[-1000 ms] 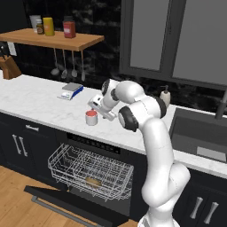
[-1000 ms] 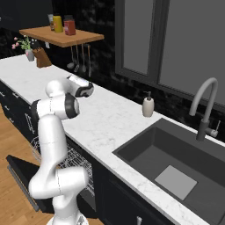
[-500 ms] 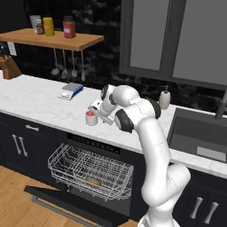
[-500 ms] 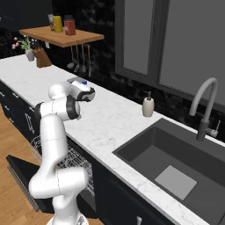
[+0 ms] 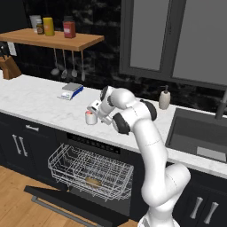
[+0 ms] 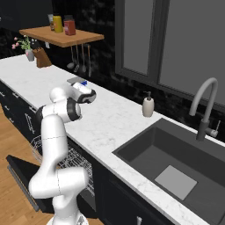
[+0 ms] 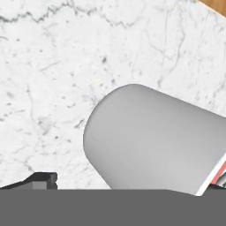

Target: Pick up the cup and bowl from the counter, place them in the dishwasher, and close the dishwasher door.

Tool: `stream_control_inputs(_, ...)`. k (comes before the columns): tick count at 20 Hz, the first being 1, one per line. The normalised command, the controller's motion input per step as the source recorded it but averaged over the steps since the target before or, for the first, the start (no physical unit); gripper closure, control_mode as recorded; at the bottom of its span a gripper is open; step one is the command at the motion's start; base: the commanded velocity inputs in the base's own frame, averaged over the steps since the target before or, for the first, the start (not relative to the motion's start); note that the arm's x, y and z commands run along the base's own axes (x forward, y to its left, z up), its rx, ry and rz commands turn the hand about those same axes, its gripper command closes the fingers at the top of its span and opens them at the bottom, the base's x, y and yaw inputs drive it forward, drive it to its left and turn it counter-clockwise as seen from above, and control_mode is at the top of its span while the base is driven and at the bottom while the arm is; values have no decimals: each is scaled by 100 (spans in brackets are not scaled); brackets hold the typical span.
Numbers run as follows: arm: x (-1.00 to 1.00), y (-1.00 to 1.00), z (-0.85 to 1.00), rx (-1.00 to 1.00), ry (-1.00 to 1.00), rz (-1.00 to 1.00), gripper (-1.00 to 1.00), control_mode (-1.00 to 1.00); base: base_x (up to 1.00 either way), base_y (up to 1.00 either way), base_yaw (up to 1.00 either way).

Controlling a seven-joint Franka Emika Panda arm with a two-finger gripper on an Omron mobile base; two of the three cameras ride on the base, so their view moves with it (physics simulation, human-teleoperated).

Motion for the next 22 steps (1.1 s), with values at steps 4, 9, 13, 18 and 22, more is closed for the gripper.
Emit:
stream_control_inputs(4, 67, 0, 45, -3, 47, 14, -100, -100, 0, 0, 0)
stream_control_inputs(9, 46, 6, 39, -3, 53, 11, 100, -100, 0, 0, 0)
stream_control_inputs(13, 18, 0, 49, 0, 50, 9, 100, -100, 0, 0, 0)
stream_control_inputs(18, 5, 2, 54, 0, 54, 1, 100, -100, 0, 0, 0)
stream_control_inputs(22, 3, 22, 54, 0, 57, -5, 100, -100, 0, 0, 0)
